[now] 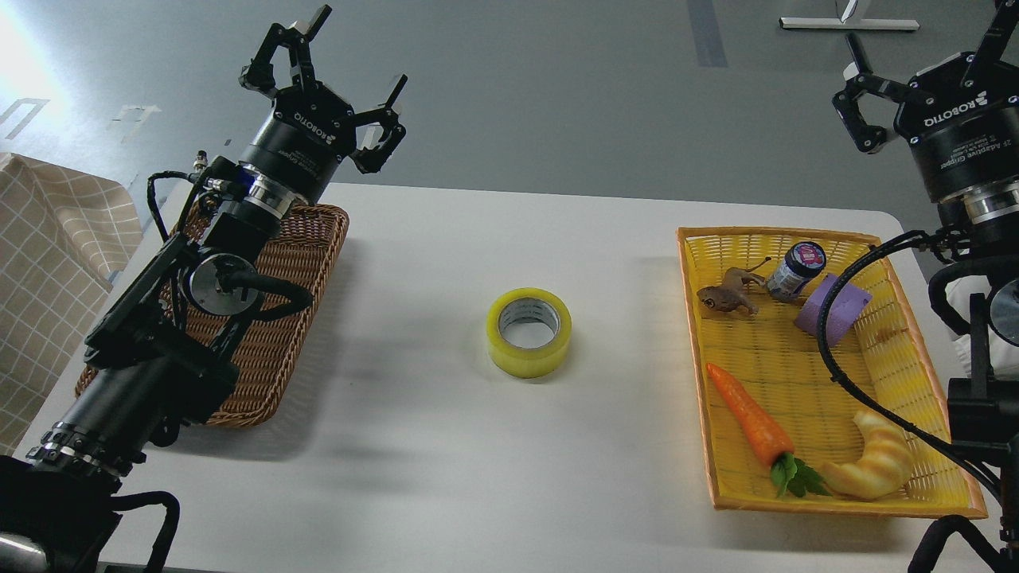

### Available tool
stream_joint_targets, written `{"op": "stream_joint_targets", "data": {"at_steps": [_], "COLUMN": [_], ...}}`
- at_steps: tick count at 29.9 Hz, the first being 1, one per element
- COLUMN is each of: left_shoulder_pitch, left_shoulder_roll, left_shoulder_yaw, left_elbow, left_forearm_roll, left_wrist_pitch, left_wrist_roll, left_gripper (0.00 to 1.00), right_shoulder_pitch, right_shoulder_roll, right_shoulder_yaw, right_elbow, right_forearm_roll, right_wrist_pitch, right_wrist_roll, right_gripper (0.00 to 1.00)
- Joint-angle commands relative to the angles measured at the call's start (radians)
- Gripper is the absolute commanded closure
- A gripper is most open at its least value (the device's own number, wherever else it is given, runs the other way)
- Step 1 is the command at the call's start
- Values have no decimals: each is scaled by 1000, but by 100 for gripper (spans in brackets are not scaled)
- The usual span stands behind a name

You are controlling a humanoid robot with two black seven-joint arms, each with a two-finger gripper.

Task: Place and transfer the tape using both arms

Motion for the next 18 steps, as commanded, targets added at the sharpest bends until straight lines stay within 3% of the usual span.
{"op": "stream_joint_targets", "data": {"at_steps": [1,18], "left_shoulder_pitch": [-1,-1], "left_shoulder_roll": [0,-3], "left_shoulder_yaw": [-6,-21], "left_elbow": [0,-6], "left_forearm_roll": [-1,-4], "left_wrist_pitch": [0,0], "left_wrist_roll": [-1,1], "left_gripper": [2,2], "right_shoulder_pitch": [-10,-8], "right_shoulder_roll": [24,67], "right_shoulder_yaw": [-1,-18], "right_elbow": [0,2], "right_forearm_roll": [46,43], "right_wrist_pitch": [0,0], "right_wrist_roll": [0,0], "right_gripper": [0,0]}}
